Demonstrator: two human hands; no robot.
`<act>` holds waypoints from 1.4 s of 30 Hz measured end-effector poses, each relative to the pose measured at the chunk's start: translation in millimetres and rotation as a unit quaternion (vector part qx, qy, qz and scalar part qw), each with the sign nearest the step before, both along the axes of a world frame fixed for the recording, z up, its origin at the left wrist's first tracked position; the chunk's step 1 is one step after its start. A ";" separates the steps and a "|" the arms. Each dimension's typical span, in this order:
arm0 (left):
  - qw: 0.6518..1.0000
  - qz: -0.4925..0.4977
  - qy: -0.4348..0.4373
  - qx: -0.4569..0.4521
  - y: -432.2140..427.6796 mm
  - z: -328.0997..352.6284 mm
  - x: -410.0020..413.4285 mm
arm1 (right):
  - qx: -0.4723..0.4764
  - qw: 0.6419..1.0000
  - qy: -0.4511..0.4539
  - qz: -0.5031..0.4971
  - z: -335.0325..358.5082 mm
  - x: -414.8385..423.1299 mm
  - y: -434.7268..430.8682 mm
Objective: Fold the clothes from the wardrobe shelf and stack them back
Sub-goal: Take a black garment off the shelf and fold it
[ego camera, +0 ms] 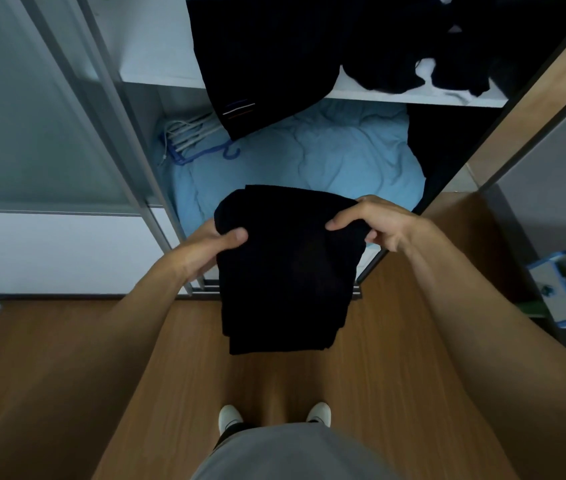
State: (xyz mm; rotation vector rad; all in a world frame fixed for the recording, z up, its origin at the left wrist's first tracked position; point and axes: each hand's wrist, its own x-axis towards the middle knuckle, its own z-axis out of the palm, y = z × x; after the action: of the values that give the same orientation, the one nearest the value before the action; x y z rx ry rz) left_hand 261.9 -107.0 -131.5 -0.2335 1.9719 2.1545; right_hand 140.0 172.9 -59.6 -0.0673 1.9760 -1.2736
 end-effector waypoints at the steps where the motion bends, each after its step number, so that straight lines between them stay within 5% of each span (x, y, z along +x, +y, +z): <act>1: 1.000 -0.012 -0.011 -0.019 3.5 -3.2 2.0 | -0.012 1.000 -0.012 -0.007 0.4 -1.0 0.9; 6: 0.997 0.055 0.004 -0.056 17.4 2.8 -7.7 | -0.075 0.995 -0.051 -0.038 -2.5 -2.0 3.4; 11: 0.994 0.102 0.043 0.011 8.9 12.2 -15.9 | -0.321 0.938 -0.076 -0.104 -20.6 2.4 2.0; 16: 0.989 0.129 0.065 0.014 -0.2 15.2 -11.9 | -0.135 0.990 0.030 -0.032 -43.7 13.3 -11.6; 23: 0.983 0.178 0.047 0.014 -32.7 13.4 -5.0 | -0.248 0.961 0.085 -0.090 -46.7 27.0 -48.7; 30: 0.988 0.145 0.029 -0.046 -83.0 4.1 6.7 | -0.236 0.963 0.093 -0.086 -36.1 27.0 -89.8; 34: 0.985 0.004 0.050 -0.164 -117.7 21.5 2.0 | -0.225 0.971 0.079 -0.019 -22.8 19.6 -110.4; 38: 0.951 -0.149 -0.037 -0.269 -134.3 39.8 -7.8 | -0.167 0.979 0.110 0.045 -6.2 11.9 -142.3; 42: 0.974 -0.044 -0.028 -0.219 -137.8 20.8 -9.1 | -0.124 0.974 0.189 0.016 3.1 8.6 -170.7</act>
State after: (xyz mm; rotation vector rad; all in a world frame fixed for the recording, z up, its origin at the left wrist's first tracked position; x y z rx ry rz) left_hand 252.8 -244.8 -110.7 -0.2642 2.3514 1.6189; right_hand 148.6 2.3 -56.5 -0.4956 2.1044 -1.5709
